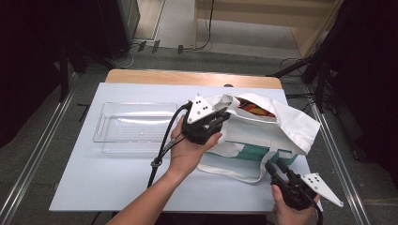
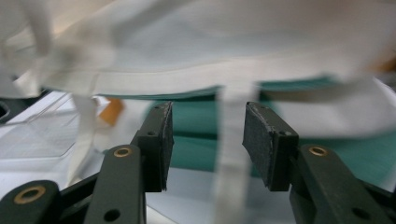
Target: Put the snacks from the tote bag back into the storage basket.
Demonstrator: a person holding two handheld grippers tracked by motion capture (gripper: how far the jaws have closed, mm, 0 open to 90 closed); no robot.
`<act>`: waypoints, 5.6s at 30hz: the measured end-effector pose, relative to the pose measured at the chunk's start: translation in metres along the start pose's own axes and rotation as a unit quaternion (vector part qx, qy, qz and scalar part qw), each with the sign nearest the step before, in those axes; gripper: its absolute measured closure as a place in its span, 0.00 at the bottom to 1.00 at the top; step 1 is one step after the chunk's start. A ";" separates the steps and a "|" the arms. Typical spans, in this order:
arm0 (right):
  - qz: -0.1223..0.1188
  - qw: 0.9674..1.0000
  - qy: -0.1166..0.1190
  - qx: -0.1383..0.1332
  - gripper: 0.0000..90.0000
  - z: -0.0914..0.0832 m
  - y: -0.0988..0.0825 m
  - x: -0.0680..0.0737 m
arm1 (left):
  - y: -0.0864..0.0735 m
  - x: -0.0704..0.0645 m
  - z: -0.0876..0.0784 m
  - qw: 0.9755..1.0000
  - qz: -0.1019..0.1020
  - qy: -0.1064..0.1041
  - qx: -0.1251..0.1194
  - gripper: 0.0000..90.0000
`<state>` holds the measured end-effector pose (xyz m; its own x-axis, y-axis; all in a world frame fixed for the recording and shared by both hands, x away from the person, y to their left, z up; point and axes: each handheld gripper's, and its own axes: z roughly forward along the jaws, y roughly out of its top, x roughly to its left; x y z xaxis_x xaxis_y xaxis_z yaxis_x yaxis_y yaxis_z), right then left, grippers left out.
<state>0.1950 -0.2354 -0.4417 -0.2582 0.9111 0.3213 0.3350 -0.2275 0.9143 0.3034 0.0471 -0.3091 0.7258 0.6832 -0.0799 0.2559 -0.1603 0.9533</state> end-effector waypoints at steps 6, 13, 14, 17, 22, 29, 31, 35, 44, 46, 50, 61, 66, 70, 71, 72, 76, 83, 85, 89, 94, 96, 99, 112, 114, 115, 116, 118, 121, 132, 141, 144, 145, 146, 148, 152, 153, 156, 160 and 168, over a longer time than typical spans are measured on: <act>0.000 0.999 -0.015 0.037 0.48 0.032 -0.003 0.015 | -0.004 0.000 0.001 1.000 -0.005 -0.003 0.002 0.97; 0.017 0.997 -0.064 0.028 0.42 0.029 -0.002 -0.004 | -0.010 0.002 0.004 1.000 -0.014 -0.007 0.007 0.97; 0.016 0.998 -0.058 0.034 0.43 0.032 -0.002 -0.003 | -0.011 0.001 0.005 1.000 -0.014 -0.008 0.008 0.97; -0.014 0.997 -0.068 0.038 0.63 0.043 -0.001 0.003 | -0.010 -0.001 0.006 1.000 -0.012 -0.006 0.008 0.97; -0.024 0.996 -0.075 0.049 0.89 0.041 0.000 -0.002 | -0.005 0.007 0.004 1.000 -0.015 0.004 0.005 0.97; -0.058 0.993 -0.058 0.079 0.95 0.024 -0.008 -0.010 | 0.011 0.013 0.014 1.000 -0.017 0.010 0.006 0.98; -0.060 0.993 -0.051 0.093 0.95 0.016 -0.011 -0.015 | 0.019 0.021 0.019 1.000 -0.023 0.019 0.009 0.98; -0.061 0.990 -0.037 0.119 0.96 0.008 -0.018 -0.025 | 0.028 0.035 0.022 0.999 -0.041 0.035 0.008 0.98; -0.058 0.988 -0.025 0.143 0.94 -0.011 -0.026 -0.052 | 0.030 0.048 0.029 0.998 -0.057 0.022 0.027 0.98; -0.055 0.990 -0.012 0.129 0.89 -0.015 -0.025 -0.052 | 0.029 0.047 0.030 0.998 -0.056 0.020 0.025 0.98; -0.081 0.996 -0.008 0.029 0.72 -0.032 -0.005 -0.033 | 0.026 0.046 0.032 0.998 -0.059 0.018 0.026 0.98; -0.128 0.990 0.064 0.004 0.49 0.011 0.041 0.027 | 0.026 0.043 0.032 0.998 -0.057 0.019 0.028 0.98; -0.131 0.986 0.073 0.067 0.35 0.062 0.051 0.046 | 0.026 0.043 0.031 0.998 -0.054 0.016 0.028 0.98; -0.139 0.985 0.054 0.088 0.32 0.076 0.046 0.043 | 0.025 0.045 0.030 0.998 -0.055 0.016 0.027 0.98; -0.140 0.985 0.049 0.091 0.34 0.078 0.044 0.041 | 0.024 0.045 0.031 0.998 -0.056 0.015 0.026 0.98; -0.145 0.984 0.039 0.096 0.40 0.079 0.043 0.039 | 0.024 0.045 0.031 0.998 -0.057 0.015 0.026 0.98; -0.178 0.976 0.038 0.121 0.71 0.081 0.037 0.036 | 0.024 0.045 0.033 0.998 -0.058 0.016 0.024 0.98; -0.171 0.972 0.065 0.144 0.99 0.071 0.012 0.029 | 0.026 0.047 0.038 0.998 -0.058 0.020 0.023 0.98; -0.157 0.973 0.075 0.149 1.00 0.063 0.003 0.026 | 0.027 0.049 0.040 0.998 -0.057 0.023 0.023 0.98; -0.149 0.971 0.085 0.169 1.00 0.044 -0.010 0.026 | 0.028 0.056 0.043 0.997 -0.059 0.039 0.022 0.98; -0.148 0.964 0.099 0.198 1.00 0.028 -0.024 0.022 | 0.028 0.067 0.044 0.996 -0.085 0.039 0.014 0.98; -0.127 0.970 0.109 0.176 0.97 0.025 -0.016 0.019 | 0.026 0.063 0.046 0.996 -0.077 0.030 0.021 0.98; -0.135 0.976 0.110 0.129 0.84 0.019 0.000 0.024 | 0.026 0.060 0.047 0.997 -0.070 0.025 0.024 0.98; -0.147 0.988 -0.023 -0.037 0.40 0.028 0.088 0.027 | 0.021 0.054 0.046 0.997 -0.070 0.010 0.030 0.98; -0.141 0.989 -0.041 -0.032 0.35 0.036 0.096 0.025 | 0.021 0.054 0.046 0.997 -0.070 0.005 0.032 0.98; -0.140 0.988 -0.051 -0.029 0.35 0.041 0.099 0.025 | 0.021 0.054 0.046 0.997 -0.071 0.003 0.033 0.97; -0.140 0.988 -0.051 -0.029 0.35 0.041 0.099 0.025 | 0.021 0.054 0.046 0.997 -0.071 0.003 0.033 0.97; -0.151 0.986 -0.062 -0.020 0.40 0.051 0.104 0.027 | 0.020 0.052 0.044 0.997 -0.066 -0.001 0.035 0.97; -0.165 0.983 -0.080 0.010 0.47 0.066 0.106 0.029 | 0.020 0.053 0.043 0.997 -0.066 -0.003 0.034 0.97; -0.139 0.988 -0.065 0.011 0.99 0.066 0.115 0.011 | 0.010 0.048 0.042 0.998 -0.020 -0.008 0.056 0.85; -0.123 0.991 -0.047 -0.007 0.99 0.059 0.129 0.002 | 0.006 0.040 0.042 0.996 0.011 0.043 0.072 0.54; -0.119 0.992 -0.046 -0.013 0.99 0.057 0.130 0.000 | 0.005 0.038 0.043 0.994 0.018 0.074 0.083 0.31; -0.110 0.993 -0.038 -0.021 0.99 0.053 0.132 -0.002 | 0.003 0.038 0.044 0.993 0.014 0.074 0.094 0.26; -0.112 0.993 -0.036 -0.022 0.99 0.052 0.132 -0.002 | 0.002 0.037 0.046 0.991 0.018 0.078 0.104 0.25; -0.112 0.993 -0.032 -0.023 0.99 0.051 0.133 -0.002 | 0.000 0.038 0.048 0.990 0.017 0.077 0.115 0.26; -0.120 0.992 -0.026 -0.024 0.99 0.050 0.135 -0.002 | -0.007 0.042 0.055 0.990 0.004 0.000 0.139 0.58; -0.122 0.992 -0.026 -0.024 0.99 0.050 0.135 -0.003 | -0.007 0.042 0.056 0.990 0.008 -0.009 0.142 0.66; -0.123 0.992 -0.029 -0.021 0.99 0.052 0.135 -0.005 | -0.002 0.045 0.053 0.990 0.010 -0.037 0.132 0.85; -0.133 0.990 -0.030 -0.023 0.99 0.051 0.137 -0.008 | 0.009 0.051 0.050 0.990 0.003 -0.064 0.122 0.91; -0.150 0.988 -0.024 0.013 0.99 0.066 0.138 -0.011 | 0.008 0.083 0.083 0.989 -0.071 -0.049 0.119 0.87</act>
<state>0.3039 -0.2539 -0.3350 -0.3058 0.9518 0.0234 0.2737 0.0644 0.9597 0.4185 0.0437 -0.3319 0.7270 0.6405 -0.2474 0.4944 -0.2383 0.8359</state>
